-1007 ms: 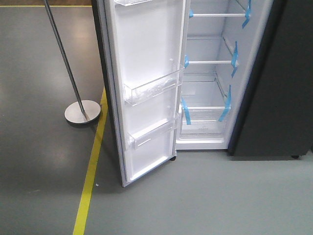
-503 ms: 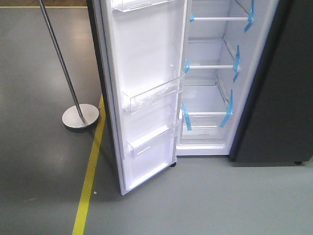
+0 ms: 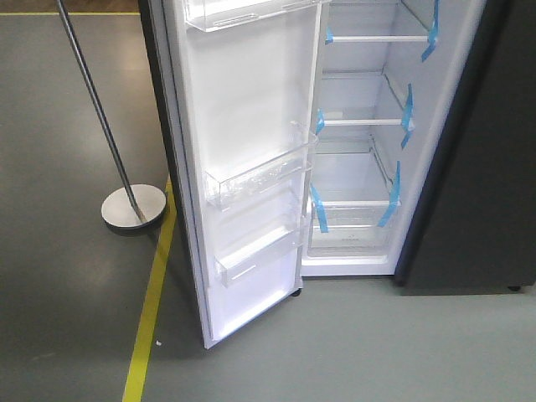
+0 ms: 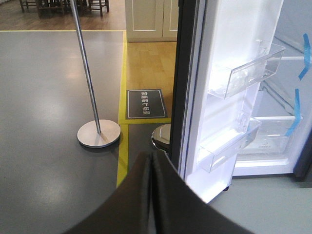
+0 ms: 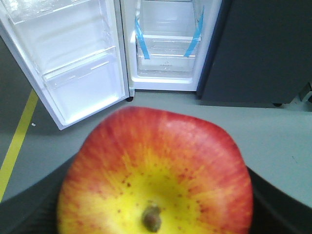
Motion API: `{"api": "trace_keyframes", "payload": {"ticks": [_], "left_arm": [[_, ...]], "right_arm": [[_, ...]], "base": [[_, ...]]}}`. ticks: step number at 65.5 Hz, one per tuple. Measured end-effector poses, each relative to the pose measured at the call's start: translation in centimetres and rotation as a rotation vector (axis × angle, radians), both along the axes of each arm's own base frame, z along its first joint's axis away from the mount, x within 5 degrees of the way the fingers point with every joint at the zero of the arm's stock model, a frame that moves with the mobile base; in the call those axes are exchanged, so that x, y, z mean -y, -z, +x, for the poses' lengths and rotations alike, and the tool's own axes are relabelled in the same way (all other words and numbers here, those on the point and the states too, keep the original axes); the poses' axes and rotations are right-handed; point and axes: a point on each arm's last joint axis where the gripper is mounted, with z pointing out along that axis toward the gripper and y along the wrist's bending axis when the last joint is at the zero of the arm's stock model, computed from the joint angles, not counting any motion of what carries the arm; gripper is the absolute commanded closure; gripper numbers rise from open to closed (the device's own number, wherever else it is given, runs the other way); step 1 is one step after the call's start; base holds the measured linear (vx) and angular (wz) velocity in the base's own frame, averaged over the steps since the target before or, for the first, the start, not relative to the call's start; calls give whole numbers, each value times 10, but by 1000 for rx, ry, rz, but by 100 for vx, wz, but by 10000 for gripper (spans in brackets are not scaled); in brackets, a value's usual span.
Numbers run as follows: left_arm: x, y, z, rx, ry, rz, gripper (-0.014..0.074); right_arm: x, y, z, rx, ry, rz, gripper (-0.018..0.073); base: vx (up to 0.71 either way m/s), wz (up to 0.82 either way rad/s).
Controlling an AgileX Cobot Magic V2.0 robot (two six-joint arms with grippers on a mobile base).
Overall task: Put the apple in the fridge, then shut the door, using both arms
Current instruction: 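Approach the refrigerator shelves with the apple in the right gripper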
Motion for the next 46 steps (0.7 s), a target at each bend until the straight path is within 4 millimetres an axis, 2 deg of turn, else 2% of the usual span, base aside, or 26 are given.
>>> {"api": "trace_keyframes", "payload": {"ticks": [46], "left_arm": [[0,0,0,0,0,0,602]], "right_arm": [[0,0,0,0,0,0,461]], "base": [[10,-2]]}}
